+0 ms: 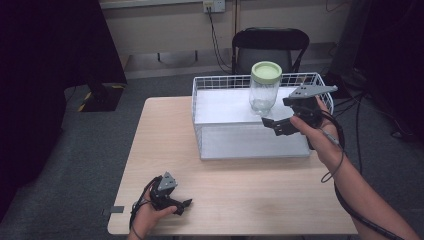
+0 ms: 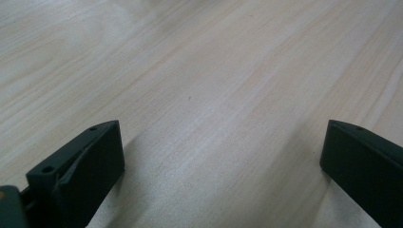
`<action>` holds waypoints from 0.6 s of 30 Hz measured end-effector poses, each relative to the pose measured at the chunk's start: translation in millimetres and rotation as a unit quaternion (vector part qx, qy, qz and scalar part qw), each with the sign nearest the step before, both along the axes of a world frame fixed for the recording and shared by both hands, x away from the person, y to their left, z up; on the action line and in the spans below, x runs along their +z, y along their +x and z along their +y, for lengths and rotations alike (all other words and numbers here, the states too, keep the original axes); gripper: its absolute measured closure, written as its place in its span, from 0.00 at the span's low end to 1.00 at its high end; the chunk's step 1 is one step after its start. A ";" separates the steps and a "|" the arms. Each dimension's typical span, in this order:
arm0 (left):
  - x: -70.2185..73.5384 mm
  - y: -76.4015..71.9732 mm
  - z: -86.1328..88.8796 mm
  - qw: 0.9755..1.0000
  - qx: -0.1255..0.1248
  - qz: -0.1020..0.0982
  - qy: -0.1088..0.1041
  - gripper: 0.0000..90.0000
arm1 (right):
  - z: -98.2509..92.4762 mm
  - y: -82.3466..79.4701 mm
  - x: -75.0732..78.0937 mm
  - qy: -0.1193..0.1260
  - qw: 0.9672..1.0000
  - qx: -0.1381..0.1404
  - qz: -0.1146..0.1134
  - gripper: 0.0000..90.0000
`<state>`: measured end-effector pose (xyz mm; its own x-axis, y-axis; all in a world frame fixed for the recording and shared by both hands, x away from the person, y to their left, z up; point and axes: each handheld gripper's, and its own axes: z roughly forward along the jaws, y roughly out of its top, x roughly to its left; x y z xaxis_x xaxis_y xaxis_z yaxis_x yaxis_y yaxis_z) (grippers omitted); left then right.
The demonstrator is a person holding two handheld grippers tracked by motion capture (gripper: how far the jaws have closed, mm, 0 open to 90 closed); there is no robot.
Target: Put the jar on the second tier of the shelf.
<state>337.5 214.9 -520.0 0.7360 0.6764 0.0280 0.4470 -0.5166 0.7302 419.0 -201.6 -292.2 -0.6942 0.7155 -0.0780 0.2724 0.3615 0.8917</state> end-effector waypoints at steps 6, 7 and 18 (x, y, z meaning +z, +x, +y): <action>0.0 0.0 0.0 1.000 0.000 0.000 0.000 0.00 | -2.3 -4.3 -7.1 -0.002 1.000 0.002 0.001 0.02; 0.0 0.0 0.0 1.000 0.000 0.000 0.000 0.00 | -2.9 -5.0 -8.1 -0.002 1.000 0.002 0.000 0.02; 0.0 0.0 0.0 1.000 0.000 0.000 0.000 0.00 | -9.2 -13.3 -23.3 0.002 1.000 0.005 0.005 0.02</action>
